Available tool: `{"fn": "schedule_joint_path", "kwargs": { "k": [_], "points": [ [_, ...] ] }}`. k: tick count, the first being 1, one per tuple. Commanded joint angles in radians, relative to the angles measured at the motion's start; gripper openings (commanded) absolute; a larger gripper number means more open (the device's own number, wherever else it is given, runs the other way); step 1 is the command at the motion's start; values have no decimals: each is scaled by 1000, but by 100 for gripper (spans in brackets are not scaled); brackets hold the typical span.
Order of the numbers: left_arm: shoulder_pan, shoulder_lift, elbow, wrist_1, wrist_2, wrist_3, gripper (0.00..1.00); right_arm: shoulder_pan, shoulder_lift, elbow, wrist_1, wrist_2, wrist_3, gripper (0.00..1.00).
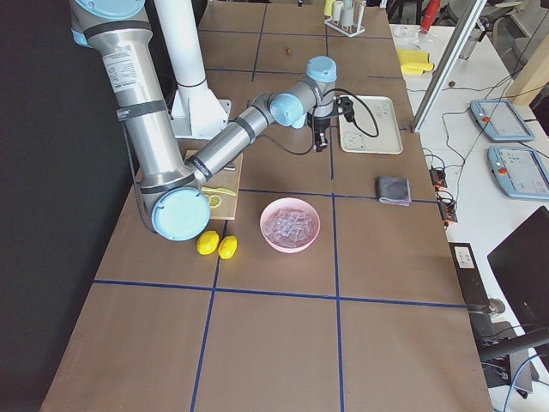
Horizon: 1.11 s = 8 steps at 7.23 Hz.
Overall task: Put ice and strawberries in cup
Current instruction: 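Lift the ice cube and carry it over the light-blue cup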
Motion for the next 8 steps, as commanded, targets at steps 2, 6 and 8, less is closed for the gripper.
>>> {"fn": "schedule_joint_path", "kwargs": {
  "k": [2,6,8],
  "points": [
    [0,-3,2,0,0,1,100,-248,270,-138,-11,-200,324,0],
    [2,-1,2,0,0,3,100,-359,416,-290,-12,-338,417,0],
    [5,-1,2,0,0,3,100,-375,410,-293,-12,-346,423,0]
  ]
}}
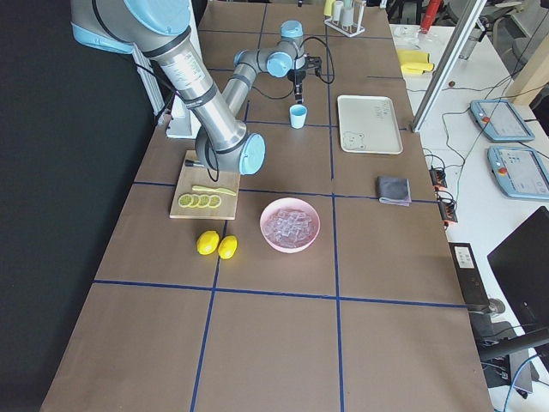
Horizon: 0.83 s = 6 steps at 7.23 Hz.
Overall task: Put ice and strawberries in cup
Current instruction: 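Lower the right gripper over the cup to release the ice cube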
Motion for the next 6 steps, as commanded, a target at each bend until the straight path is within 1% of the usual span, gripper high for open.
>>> {"fn": "schedule_joint_path", "kwargs": {
  "k": [1,2,3,4,6],
  "points": [
    [3,0,2,0,0,2,100,-18,-2,-14,-2,-10,7,0],
    [3,0,2,0,0,0,100,-18,0,-20,0,-8,8,3],
    [3,0,2,0,0,0,100,-19,-3,-21,2,-11,36,72],
    [3,0,2,0,0,-1,100,-20,0,-21,0,-11,48,100],
    [3,0,0,-2,0,0,100,-18,0,-21,2,-11,48,100]
  ]
}}
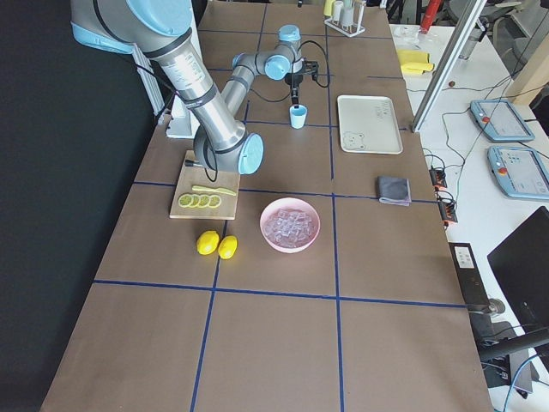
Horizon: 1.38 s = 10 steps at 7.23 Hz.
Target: Put ice and strawberries in cup
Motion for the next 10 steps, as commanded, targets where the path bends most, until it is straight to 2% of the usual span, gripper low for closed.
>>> {"fn": "schedule_joint_path", "kwargs": {
  "k": [1,3,5,7,10],
  "points": [
    [0,0,-1,-1,0,1,100,0,1,1,0,0,-2,100],
    [0,-1,-10,0,2,1,100,75,3,6,-3,20,-51,100],
    [0,-2,-17,0,2,1,100,224,-13,9,-54,160,-222,100],
    [2,-23,-17,3,5,-10,100,414,-130,55,-59,336,-468,100],
    [2,-89,-17,-1,2,-7,100,691,-331,61,-58,489,-953,100]
  ]
}}
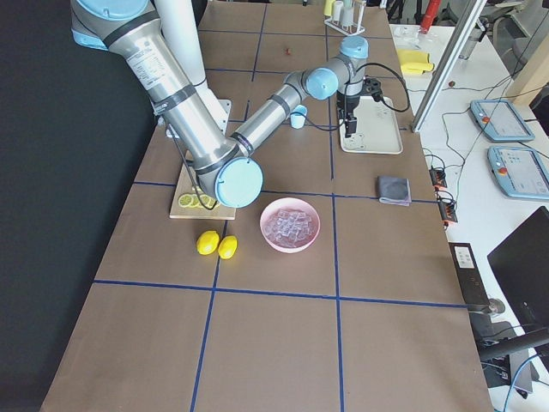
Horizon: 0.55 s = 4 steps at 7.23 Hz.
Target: Put ice and strawberries in cup
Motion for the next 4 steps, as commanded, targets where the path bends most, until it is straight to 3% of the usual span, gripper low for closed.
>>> {"fn": "schedule_joint_path", "kwargs": {
  "k": [1,3,4],
  "points": [
    [0,-32,0,-3,-1,1,100,200,-166,3,1,117,-375,100],
    [-1,-66,0,-3,-1,0,100,341,-323,1,4,121,-661,100],
    [0,-97,13,-9,5,-9,100,400,-405,1,8,122,-705,100]
  ]
}}
